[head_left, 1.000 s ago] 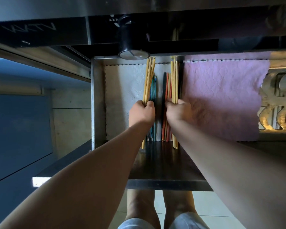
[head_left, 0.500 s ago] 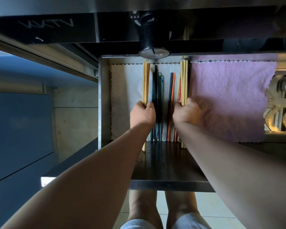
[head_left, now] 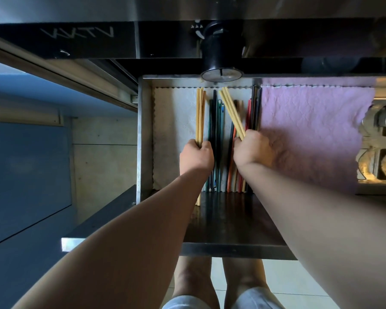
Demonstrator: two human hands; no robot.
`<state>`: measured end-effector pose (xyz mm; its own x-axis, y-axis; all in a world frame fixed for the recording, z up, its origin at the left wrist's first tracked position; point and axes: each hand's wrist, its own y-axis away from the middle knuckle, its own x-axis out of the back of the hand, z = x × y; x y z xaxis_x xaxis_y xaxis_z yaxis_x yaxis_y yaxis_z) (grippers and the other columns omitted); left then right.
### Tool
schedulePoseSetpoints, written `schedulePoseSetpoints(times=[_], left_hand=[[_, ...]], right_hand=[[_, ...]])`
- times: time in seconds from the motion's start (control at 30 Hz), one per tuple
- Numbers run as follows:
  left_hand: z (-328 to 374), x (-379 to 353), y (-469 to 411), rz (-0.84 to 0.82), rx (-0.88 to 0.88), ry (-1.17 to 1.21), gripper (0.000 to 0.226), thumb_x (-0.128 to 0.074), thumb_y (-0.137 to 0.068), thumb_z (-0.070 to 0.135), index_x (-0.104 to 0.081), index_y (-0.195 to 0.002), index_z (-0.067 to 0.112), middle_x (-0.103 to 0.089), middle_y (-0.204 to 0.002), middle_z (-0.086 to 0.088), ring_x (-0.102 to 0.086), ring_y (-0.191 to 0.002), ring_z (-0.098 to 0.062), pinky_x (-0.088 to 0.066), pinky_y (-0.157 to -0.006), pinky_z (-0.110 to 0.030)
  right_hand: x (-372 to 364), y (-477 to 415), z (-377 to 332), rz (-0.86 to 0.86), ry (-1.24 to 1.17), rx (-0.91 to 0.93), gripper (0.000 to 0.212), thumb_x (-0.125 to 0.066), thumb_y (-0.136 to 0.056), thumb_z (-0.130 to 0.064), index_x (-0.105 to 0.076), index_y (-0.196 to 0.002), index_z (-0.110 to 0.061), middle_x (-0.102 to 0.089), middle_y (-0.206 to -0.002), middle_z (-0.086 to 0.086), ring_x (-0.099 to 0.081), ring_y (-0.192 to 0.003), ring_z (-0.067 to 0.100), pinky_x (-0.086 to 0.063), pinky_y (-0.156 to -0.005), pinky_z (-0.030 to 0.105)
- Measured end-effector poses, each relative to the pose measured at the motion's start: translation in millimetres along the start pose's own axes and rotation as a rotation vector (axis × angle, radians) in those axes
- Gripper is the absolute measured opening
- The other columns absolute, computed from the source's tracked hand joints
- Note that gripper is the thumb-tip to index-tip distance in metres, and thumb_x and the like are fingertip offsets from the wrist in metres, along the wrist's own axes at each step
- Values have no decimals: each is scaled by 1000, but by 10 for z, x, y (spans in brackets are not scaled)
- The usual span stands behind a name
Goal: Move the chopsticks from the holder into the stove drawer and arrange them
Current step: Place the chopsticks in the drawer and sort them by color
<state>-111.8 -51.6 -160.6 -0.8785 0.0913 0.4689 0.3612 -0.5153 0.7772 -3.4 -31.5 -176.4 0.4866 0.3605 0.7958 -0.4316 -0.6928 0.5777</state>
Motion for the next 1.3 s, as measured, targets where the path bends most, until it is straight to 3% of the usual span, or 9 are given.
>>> schedulePoseSetpoints(times=[0.27, 0.5, 0.6, 0.73, 0.87, 1.0, 1.17, 1.3], left_hand=[[-23, -38, -20, 11, -7, -22, 21, -44, -95, 21, -44, -74, 16, -48, -68, 3, -42, -55, -12, -30, -47, -25], [-19, -161, -50, -3, -53, -21, 14, -51, -94, 21, -50, -83, 12, -48, -66, 2, -43, -51, -13, -31, -43, -21], [60, -253, 8, -26, -70, -6, 21, -53, -93, 21, -45, -74, 15, -45, -62, 3, -40, -50, -12, -30, -42, -21], [94, -352, 50, -27, -63, 17, 27, -54, -92, 20, -43, -68, 20, -44, -59, 4, -40, -47, -11, -29, -42, -21], [81, -409, 53, -18, -64, 22, 28, -56, -90, 18, -43, -66, 19, -44, -57, 4, -40, -47, -13, -29, -43, -21], [84, -436, 60, -19, -51, 8, 27, -57, -90, 17, -43, -67, 20, -44, -57, 4, -40, -47, -12, -29, -42, -21], [91, -462, 43, -12, -34, 6, 26, -58, -90, 18, -44, -68, 20, -45, -59, 3, -41, -48, -12, -30, -43, -21], [105, -508, 39, -3, -21, 13, 17, -61, -89, 18, -51, -76, 15, -51, -63, 2, -47, -52, -14, -34, -44, -20]], right_hand=[[7, -53, -36, -49, -124, -59, 25, -60, -87, -30, -64, -100, -10, -69, -98, 10, -66, -86, 31, -53, -67, 34], [137, -101, 288, -19, -94, -1, 31, -43, -94, -26, -54, -113, -4, -63, -108, 20, -57, -102, 39, -38, -71, 35], [144, -169, 402, 13, -145, -22, 34, -49, -96, -26, -52, -120, -2, -64, -113, 23, -59, -105, 40, -46, -80, 39], [93, -239, 426, -5, -228, -60, 56, -67, -87, -40, -55, -125, 0, -64, -119, 18, -60, -111, 35, -49, -88, 37], [4, -289, 385, -35, -312, -111, 42, -72, -82, -35, -65, -109, -3, -68, -105, 11, -65, -98, 30, -51, -74, 30], [9, -278, 415, -103, -467, -159, 26, -66, -80, -25, -68, -94, -4, -65, -83, 5, -63, -77, 24, -45, -62, 26], [175, -314, 552, 0, -347, -182, 31, -64, -85, -28, -66, -102, -2, -69, -100, 15, -66, -93, 33, -45, -67, 29], [297, -339, 605, 63, -264, -134, 50, -66, -88, -30, -53, -126, 0, -63, -120, 20, -58, -113, 38, -48, -87, 37]])
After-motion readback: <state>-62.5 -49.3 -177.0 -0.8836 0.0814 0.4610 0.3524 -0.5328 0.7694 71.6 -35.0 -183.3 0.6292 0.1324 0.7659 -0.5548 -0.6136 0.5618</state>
